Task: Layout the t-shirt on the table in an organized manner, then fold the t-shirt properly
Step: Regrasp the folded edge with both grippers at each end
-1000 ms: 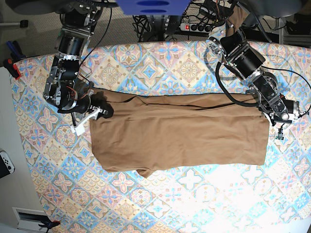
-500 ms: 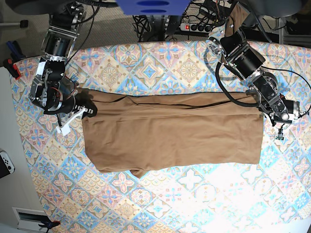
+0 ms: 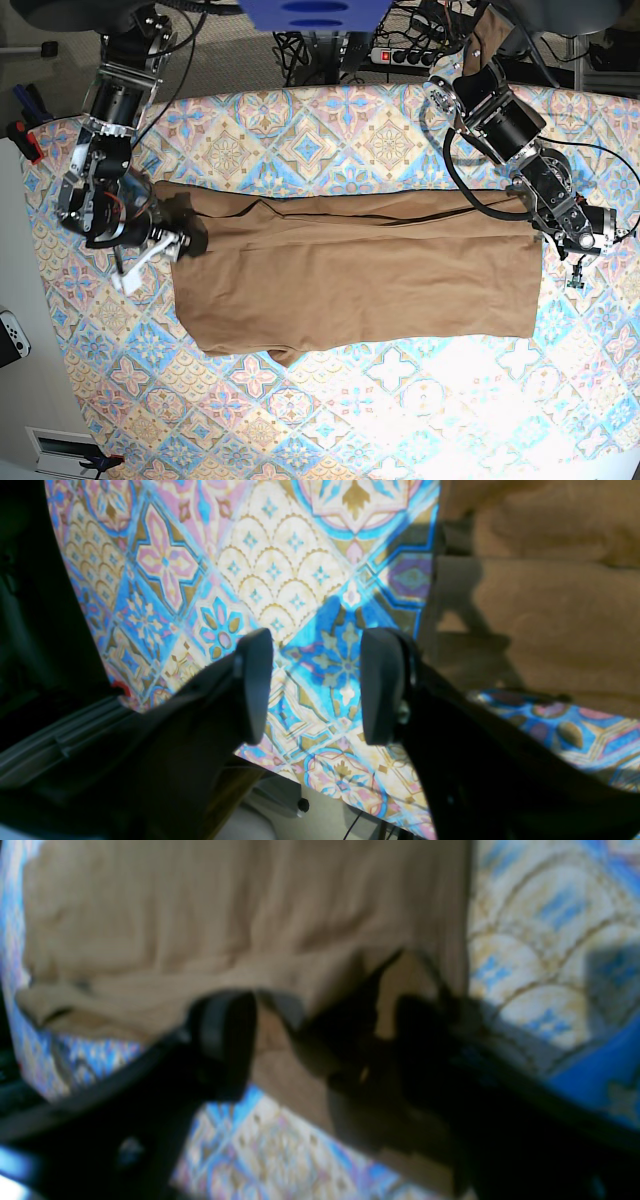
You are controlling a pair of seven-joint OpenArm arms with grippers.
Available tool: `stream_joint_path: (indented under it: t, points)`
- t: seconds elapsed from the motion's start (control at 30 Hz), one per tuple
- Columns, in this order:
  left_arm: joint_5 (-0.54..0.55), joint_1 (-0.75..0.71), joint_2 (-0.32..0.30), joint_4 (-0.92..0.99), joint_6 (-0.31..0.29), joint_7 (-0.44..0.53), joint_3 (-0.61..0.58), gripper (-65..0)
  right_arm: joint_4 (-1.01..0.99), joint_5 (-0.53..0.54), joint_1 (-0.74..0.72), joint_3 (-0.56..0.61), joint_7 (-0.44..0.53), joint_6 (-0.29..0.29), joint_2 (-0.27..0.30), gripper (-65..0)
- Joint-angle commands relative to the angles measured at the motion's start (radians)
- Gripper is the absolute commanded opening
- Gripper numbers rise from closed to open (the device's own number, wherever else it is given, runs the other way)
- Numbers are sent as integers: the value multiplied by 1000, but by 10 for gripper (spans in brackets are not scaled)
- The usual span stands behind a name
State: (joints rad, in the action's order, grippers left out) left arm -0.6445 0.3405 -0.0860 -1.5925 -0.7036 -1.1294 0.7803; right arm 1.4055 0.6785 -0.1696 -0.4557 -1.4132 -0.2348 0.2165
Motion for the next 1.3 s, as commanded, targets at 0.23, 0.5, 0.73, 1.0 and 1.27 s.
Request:
stream_joint_path:
  t: [0.23,0.5,0.73,1.0,1.27]
  points:
    - [-5,22,-11,-22,5,5,-5,-374,100,28,-31,-10,17,-2,13,-145]
    - [-1,-16,-13,-39,5,7,-11,-374,275,30,28,-277,17,-2,10,-179]
    - [93,-105,-11,-180,5,13,-8,-374,334,31,183,-348,17,-5,-56,-179]
    - [102,-114,-14,-208,5,7,-5,-374,225,31,244,-344,53,-5,-108,-179]
    - [102,-126,-14,-208,5,7,-3,-374,94,62,264,-341,105,-7,-108,-179]
